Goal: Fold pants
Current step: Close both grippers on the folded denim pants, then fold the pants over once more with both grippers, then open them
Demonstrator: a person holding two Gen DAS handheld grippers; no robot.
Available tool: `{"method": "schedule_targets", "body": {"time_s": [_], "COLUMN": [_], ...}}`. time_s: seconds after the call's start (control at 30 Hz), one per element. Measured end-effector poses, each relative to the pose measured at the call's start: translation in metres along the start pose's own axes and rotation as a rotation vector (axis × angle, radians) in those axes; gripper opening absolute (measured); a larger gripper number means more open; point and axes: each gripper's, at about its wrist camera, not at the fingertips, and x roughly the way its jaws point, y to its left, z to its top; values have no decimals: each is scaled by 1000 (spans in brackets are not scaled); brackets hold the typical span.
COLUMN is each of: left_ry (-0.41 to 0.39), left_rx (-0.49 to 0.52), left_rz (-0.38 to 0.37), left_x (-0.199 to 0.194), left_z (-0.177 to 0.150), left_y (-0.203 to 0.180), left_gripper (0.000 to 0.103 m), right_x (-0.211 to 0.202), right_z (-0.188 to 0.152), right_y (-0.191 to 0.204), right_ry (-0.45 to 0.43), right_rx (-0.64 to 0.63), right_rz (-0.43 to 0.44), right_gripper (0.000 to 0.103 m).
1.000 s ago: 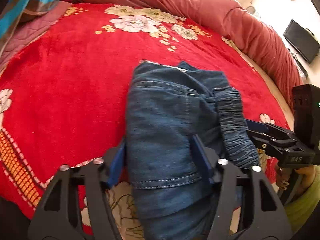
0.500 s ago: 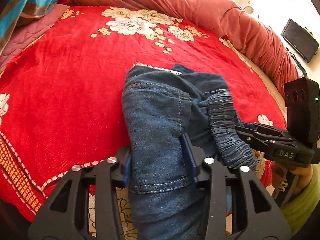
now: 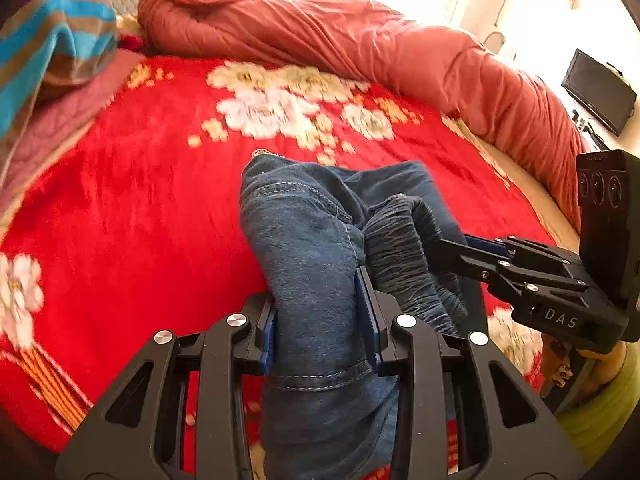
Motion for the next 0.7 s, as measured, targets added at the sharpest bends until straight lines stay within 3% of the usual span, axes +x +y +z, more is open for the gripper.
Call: {"method": "schedule_targets", "body": {"time_s": [0.3,0.43,0.57,0.7], "left_ry": [-47,-27,-11,6], "left_rx": [-5,-30,-50,-60], "left_rz": [62,75,87,100], "left_x": [15,25,30,32], "left_z": [21,18,13,11], "left_y": [11,22,30,34], "left_gripper": [26,26,26,32], "right_x": [30,42,49,53], "right_z": [29,30,23,14], "right_y": [0,-1,-3,-15], "right_ry": [-3,12,26,57], "right_rx": [-54,-58,-73,-43], "right_rz": [-53,-73,-151,-206], "right_gripper": [25,25,25,28]}}
